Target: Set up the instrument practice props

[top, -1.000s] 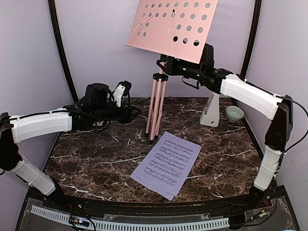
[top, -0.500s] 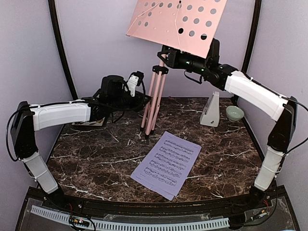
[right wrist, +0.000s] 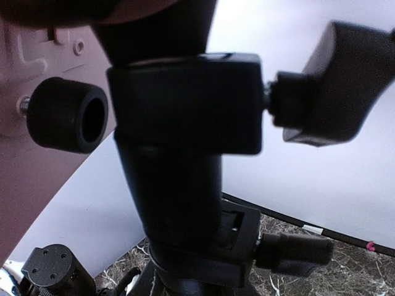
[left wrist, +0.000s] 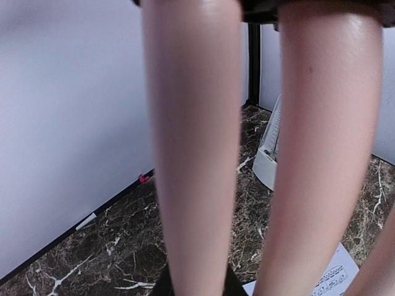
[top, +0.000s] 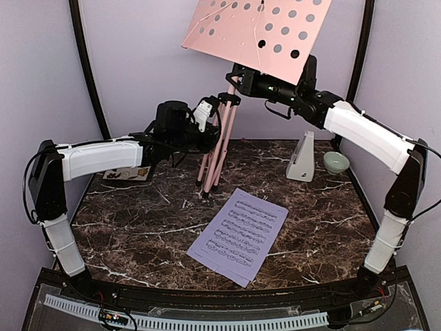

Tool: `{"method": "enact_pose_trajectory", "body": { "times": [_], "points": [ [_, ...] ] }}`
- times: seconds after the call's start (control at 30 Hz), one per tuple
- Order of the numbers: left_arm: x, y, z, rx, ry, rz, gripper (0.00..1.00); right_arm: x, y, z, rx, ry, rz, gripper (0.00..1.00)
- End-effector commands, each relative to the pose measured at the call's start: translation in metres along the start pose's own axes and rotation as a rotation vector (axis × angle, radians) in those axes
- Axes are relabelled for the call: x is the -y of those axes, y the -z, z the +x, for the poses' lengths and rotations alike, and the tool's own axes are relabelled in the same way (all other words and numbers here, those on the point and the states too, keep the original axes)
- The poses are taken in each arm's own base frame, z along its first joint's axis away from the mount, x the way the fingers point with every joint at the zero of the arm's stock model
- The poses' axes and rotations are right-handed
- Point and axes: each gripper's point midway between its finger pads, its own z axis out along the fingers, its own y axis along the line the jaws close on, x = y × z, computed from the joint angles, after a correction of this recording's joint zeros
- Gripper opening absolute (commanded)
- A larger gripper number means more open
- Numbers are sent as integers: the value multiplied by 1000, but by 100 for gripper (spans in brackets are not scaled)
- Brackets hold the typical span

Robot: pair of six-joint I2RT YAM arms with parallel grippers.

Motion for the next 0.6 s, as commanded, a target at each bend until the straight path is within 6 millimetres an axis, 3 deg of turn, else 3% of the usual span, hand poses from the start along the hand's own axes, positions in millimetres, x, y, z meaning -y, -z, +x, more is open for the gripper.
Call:
{"method": "enact_pose_trajectory", "body": {
  "times": [0.0,0.17,0.37,0.57],
  "points": [
    [-5,5,-17,34,-149,-18,13,-97,99,-168,489,112,-228,0],
    [-3,9,-3,12,-289,5,1,-101,105,-177,489,141,-215,0],
    [-1,11,22,-24,-463,63,0,-101,110,-188,499,157,-200,0],
    [-36,1,33,-51,-531,-39,0,-102,108,-197,501,195,-191,0]
  ]
}}
